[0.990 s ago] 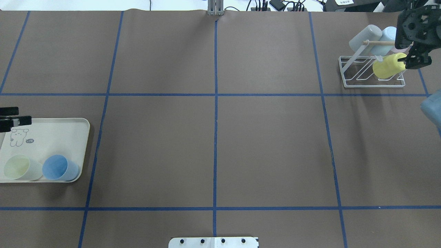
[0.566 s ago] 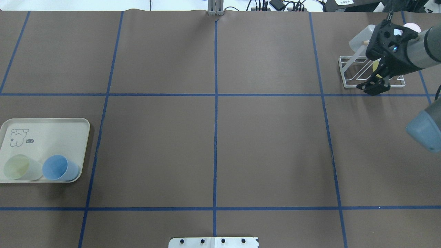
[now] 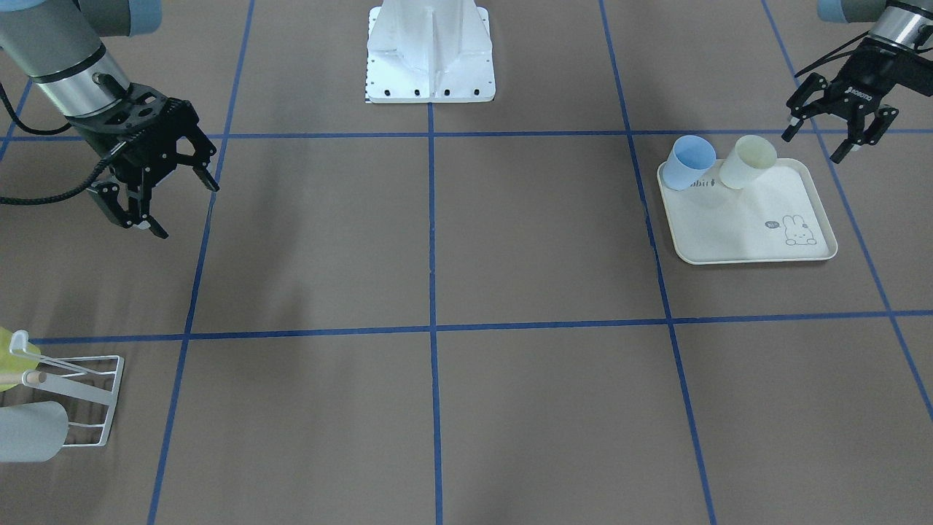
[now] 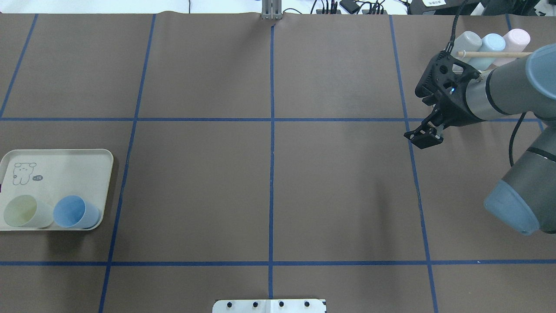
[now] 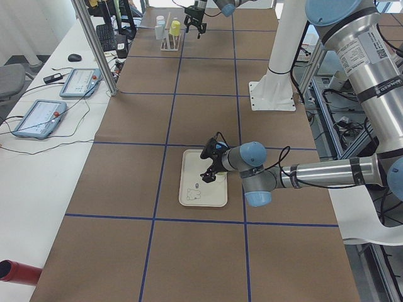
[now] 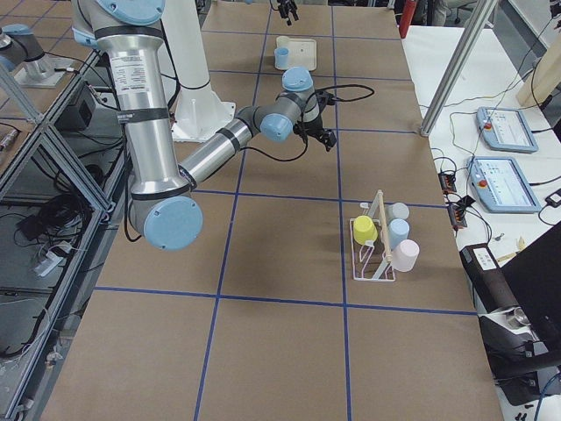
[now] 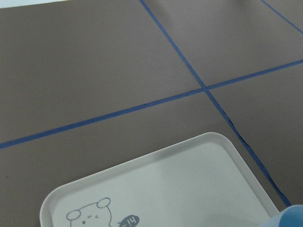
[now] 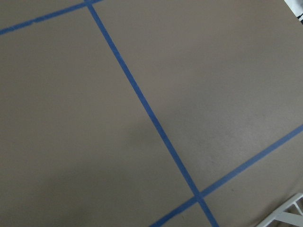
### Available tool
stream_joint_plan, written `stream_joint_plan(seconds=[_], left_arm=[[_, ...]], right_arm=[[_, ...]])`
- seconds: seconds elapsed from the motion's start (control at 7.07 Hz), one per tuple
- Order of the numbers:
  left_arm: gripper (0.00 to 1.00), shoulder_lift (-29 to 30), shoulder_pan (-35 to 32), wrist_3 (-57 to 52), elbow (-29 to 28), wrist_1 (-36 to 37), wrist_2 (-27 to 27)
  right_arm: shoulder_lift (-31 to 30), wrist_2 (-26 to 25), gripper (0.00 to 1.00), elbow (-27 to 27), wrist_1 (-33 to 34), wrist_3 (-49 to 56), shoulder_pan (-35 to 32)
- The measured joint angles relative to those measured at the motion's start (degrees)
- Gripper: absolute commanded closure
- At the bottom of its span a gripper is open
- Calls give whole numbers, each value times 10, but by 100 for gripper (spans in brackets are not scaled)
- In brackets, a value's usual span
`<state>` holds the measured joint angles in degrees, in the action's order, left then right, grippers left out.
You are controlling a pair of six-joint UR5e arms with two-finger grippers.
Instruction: Transfer IKEA cup to right arm and place on rack
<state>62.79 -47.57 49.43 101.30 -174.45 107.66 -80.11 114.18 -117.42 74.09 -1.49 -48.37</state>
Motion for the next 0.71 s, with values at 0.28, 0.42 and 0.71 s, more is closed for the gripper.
stream_joint_plan(seconds=[0.28,0.42,0.71], left_arm=[[13,1,62,41,-22,-3,-39],[43,1,72,45,-33,-4,-49],[82,3,80,48,-42,-4,-60]], right_arm=[[0,-1,0,-1,0,-2,2],[0,-1,0,-2,0,-3,2],[0,-1,0,-3,0,-2,2]])
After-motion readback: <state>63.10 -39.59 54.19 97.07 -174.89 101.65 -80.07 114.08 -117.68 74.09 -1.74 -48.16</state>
